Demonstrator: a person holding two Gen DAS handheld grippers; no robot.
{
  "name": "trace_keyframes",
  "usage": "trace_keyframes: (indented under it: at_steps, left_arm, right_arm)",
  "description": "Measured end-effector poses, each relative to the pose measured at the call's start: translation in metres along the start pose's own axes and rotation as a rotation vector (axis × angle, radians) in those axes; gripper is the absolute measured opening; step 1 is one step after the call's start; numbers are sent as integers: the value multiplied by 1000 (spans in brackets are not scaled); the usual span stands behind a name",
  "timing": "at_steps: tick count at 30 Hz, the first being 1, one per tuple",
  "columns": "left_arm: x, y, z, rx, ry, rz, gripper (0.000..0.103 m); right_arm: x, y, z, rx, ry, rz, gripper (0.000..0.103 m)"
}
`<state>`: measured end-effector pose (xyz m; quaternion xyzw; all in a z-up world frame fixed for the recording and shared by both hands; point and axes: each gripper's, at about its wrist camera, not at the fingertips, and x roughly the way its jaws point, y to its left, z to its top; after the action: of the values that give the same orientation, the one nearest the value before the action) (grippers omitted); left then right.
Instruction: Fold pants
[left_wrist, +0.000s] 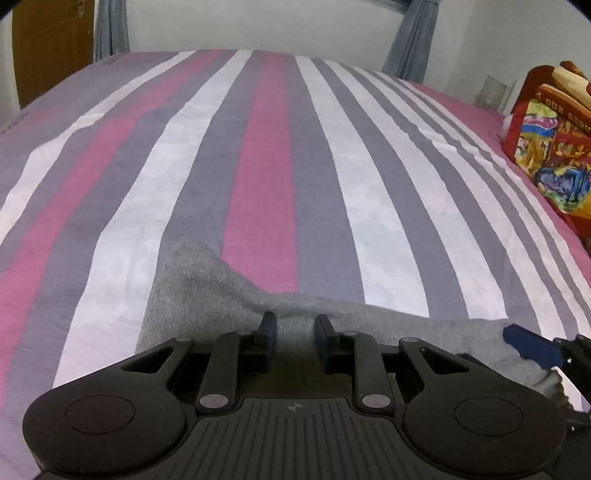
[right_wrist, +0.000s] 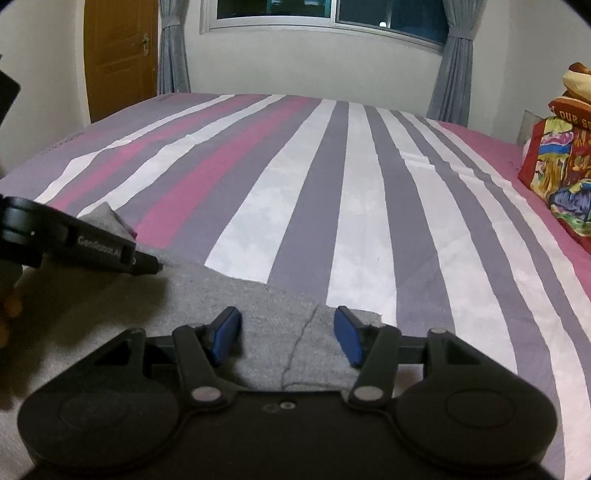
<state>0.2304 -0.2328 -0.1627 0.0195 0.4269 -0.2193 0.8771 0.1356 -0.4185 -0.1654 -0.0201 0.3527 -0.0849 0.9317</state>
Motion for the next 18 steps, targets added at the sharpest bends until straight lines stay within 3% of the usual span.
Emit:
trace_keyframes:
  at_steps: [7,18]
  left_arm:
    - [-42,-1,-30,18,-15,-10,24]
    - [-101,6,-101,8,5,-68,24]
  right_arm:
    - [-11,3,-4,-17,-3,-11,62]
    - [-66,-1,-44,21,-11,-12,69]
